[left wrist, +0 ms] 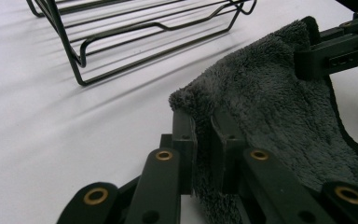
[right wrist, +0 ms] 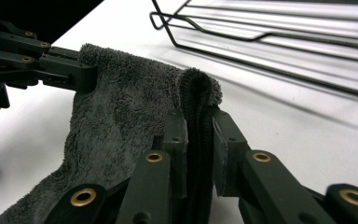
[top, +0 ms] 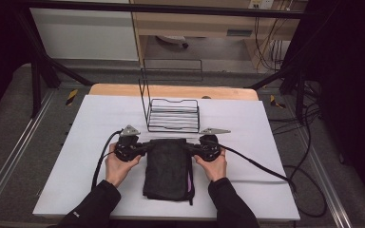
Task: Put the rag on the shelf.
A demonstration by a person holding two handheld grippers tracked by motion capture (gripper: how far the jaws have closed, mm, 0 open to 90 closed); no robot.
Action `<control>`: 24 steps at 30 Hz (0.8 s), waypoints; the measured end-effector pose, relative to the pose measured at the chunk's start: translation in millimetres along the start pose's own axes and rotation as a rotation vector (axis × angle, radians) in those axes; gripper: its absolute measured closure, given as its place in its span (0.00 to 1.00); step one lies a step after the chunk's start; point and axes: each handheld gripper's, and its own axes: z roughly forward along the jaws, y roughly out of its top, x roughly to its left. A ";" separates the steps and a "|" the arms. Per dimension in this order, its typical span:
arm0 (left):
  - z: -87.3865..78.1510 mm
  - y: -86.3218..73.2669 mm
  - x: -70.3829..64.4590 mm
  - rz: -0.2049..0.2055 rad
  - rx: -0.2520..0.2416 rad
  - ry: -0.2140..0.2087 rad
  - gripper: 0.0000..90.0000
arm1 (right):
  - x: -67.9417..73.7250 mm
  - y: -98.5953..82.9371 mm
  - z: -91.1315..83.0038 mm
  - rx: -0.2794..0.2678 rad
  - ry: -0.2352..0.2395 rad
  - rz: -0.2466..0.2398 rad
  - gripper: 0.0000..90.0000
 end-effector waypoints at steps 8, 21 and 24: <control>-12.5 5.1 -3.9 0.017 -0.033 -0.002 0.90 | 8.9 5.5 -9.2 -0.041 0.002 -0.022 0.87; -32.3 16.5 -17.6 0.057 -0.110 -0.010 0.90 | 17.4 15.3 -27.9 -0.115 -0.011 -0.068 0.88; -36.3 18.9 -20.7 0.066 -0.124 -0.008 0.90 | 22.7 18.0 -33.0 -0.138 -0.025 -0.098 0.88</control>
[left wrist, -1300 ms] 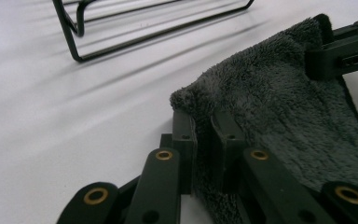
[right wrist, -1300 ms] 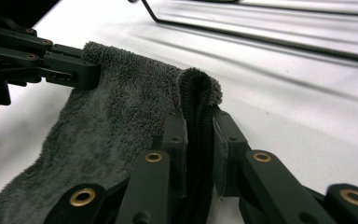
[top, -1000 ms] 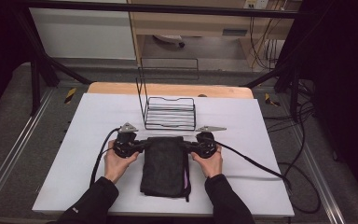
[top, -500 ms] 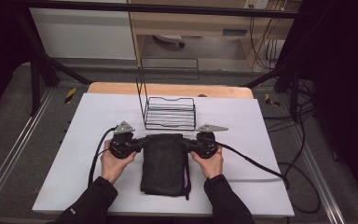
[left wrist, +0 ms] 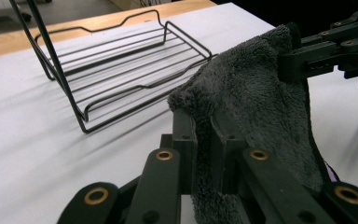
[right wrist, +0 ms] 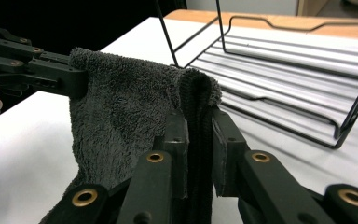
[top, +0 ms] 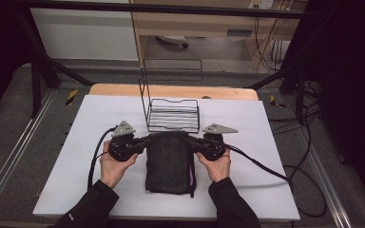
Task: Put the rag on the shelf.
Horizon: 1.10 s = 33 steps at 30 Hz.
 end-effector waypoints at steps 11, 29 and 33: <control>-17.5 16.3 -13.1 0.044 -0.065 -0.002 0.91 | 10.9 15.1 -21.3 -0.080 -0.022 -0.049 0.89; -36.4 51.8 -16.5 0.070 -0.191 0.008 0.91 | 24.8 54.8 -44.3 -0.198 -0.072 -0.146 0.89; -40.2 62.3 -16.2 0.068 -0.228 0.013 0.91 | 27.3 62.4 -47.5 -0.228 -0.080 -0.155 0.89</control>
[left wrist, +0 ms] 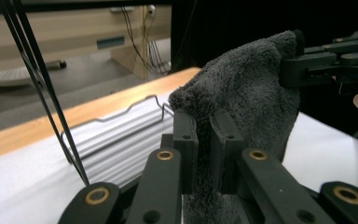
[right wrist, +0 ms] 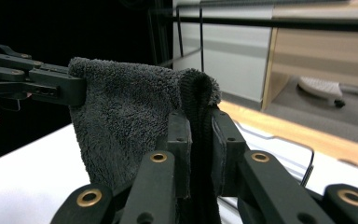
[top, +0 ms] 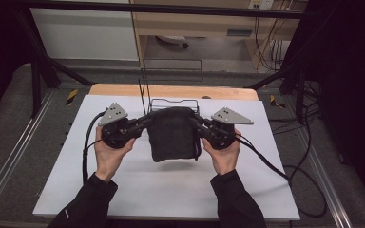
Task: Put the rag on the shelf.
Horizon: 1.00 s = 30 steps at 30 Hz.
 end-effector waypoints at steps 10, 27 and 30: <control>-3.1 29.9 3.0 0.015 -0.093 0.032 0.91 | 1.7 27.2 -1.9 -0.097 -0.025 -0.023 0.89; -4.4 79.4 10.9 0.026 -0.203 0.065 0.91 | 2.1 74.5 1.1 -0.221 -0.077 -0.069 0.89; -4.2 89.6 11.6 0.036 -0.215 0.075 0.91 | 1.1 86.5 1.6 -0.244 -0.087 -0.074 0.89</control>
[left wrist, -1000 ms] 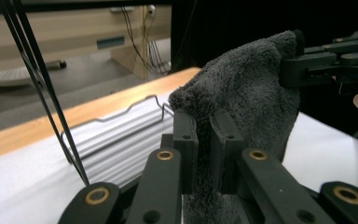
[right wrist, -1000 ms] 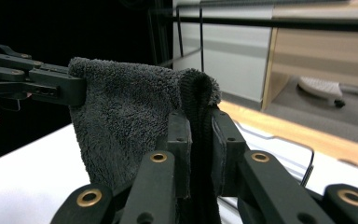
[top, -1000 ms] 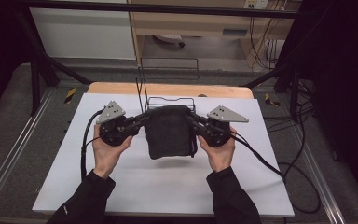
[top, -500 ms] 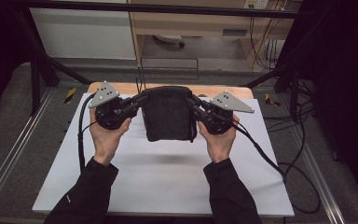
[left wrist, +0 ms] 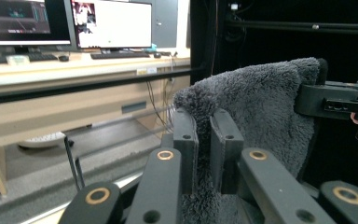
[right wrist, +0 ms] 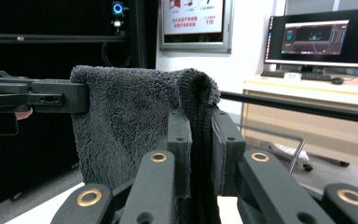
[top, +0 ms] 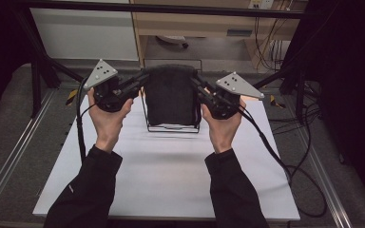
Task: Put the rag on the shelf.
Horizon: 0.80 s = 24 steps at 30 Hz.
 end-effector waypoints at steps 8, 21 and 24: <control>7.1 24.6 4.4 0.014 -0.034 0.009 0.91 | -3.5 23.6 7.7 -0.033 -0.020 -0.013 0.89; 16.8 63.1 14.6 0.033 -0.064 0.040 0.91 | -12.7 55.3 26.1 -0.075 -0.037 -0.031 0.89; 19.9 72.1 16.8 0.041 -0.071 0.049 0.91 | -14.8 63.7 30.4 -0.084 -0.040 -0.037 0.89</control>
